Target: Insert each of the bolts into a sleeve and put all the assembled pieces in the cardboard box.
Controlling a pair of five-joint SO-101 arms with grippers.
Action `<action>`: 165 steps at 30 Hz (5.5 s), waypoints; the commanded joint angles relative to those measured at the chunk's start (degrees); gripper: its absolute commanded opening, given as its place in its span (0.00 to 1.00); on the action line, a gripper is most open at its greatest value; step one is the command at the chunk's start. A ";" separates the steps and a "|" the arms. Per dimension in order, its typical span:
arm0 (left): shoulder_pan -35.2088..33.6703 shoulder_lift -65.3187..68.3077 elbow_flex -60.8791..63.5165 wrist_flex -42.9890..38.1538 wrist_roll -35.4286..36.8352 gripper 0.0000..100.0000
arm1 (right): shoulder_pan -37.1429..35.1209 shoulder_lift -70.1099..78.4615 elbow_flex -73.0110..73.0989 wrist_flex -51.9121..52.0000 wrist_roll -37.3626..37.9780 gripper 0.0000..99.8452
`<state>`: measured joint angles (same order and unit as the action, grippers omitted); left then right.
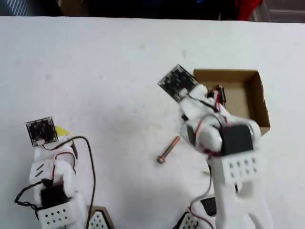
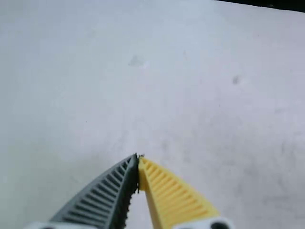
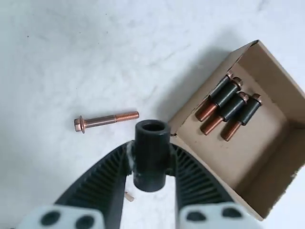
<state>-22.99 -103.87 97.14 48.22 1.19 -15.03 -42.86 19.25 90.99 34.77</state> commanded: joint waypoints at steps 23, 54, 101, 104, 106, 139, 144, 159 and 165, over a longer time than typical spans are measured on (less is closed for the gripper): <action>3.03 -0.57 -0.18 0.44 -6.68 0.03 | -0.04 -37.23 26.73 -8.40 -6.86 0.02; 3.12 -0.57 -0.18 0.53 -7.03 0.03 | 0.04 -52.62 32.35 -22.81 -9.32 0.02; 13.85 6.11 -25.23 16.35 -31.12 0.03 | 14.81 -54.64 68.31 -59.38 -24.26 0.02; 14.55 14.46 -28.84 15.30 -30.95 0.03 | 14.81 -54.64 68.66 -59.65 -24.26 0.02; 15.52 20.09 -31.38 14.86 -30.86 0.03 | 14.81 -54.64 68.84 -59.38 -24.26 0.02; 50.59 101.14 -74.73 15.12 -2.73 0.06 | 15.08 -54.64 69.98 -62.11 -24.35 0.02; 50.77 108.09 -80.62 18.37 3.52 0.19 | 15.25 -54.64 70.42 -61.85 -24.26 0.02; 59.56 119.69 -89.32 23.56 6.51 0.20 | 15.34 -54.64 70.51 -61.67 -24.26 0.02; 59.30 125.76 -93.19 23.56 6.42 0.20 | 15.34 -54.55 70.51 -61.67 -24.26 0.02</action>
<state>35.47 20.44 7.38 71.25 7.60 -0.18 -96.66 90.29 30.42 10.68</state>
